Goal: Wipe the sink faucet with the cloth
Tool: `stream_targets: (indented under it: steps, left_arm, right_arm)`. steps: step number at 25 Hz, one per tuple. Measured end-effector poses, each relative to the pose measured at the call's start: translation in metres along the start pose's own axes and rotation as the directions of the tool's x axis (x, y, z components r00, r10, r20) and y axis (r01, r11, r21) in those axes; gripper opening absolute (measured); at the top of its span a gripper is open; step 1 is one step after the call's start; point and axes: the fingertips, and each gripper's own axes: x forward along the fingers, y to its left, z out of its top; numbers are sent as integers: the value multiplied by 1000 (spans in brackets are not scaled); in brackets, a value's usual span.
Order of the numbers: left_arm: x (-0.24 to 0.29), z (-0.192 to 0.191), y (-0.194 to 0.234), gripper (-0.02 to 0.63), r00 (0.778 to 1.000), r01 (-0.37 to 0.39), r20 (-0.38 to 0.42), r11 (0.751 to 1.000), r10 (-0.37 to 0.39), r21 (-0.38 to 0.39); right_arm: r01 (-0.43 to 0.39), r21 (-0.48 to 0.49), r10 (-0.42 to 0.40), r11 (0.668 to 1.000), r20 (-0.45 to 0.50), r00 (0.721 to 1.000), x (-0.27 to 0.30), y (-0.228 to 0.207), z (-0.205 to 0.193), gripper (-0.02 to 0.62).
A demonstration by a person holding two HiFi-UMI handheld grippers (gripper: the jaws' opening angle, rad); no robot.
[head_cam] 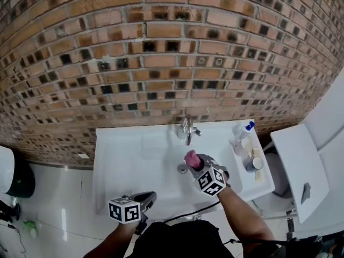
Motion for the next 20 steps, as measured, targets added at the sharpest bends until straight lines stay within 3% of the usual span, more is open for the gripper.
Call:
stream_targets:
  steps: [2,4,5,7,10,13,16,20]
  left_arm:
    - [0,-5,4,4,1000,5,-23,1000,-5,3]
    - [5,-8,4,5,999,17,-42,1000,-16,12]
    - [8,-7,2,3,999,25,-47,1000,-24,19]
    - [14,-3,-5,3,998,40,-40,999,-39,32]
    - [19,4,-16,5,999,48,-8,998,-48,38]
    - [18,8,-20,4,1000,21,16,999,-21,43]
    - [18,11,-21,3,998,-31,48,999,29,34]
    - [27,9,-39,4,996,-39,78,999,38,11]
  right_arm:
    - [-5,134,2,991,19,1000,-11,7,-2,64]
    - [-37,321,14,946,72,997,-25,14,-1,64]
    - [-63,430,18,901,109,994,-33,16,0,64]
    - [-129,622,6,773,195,981,-51,18,3,66]
    - [-228,774,-46,591,314,948,-83,19,7,66]
    - [-289,823,-94,488,379,921,-115,16,8,66]
    - [-320,831,-89,455,400,912,-141,22,5,64]
    - [-337,811,-28,478,397,917,-163,43,-3,65]
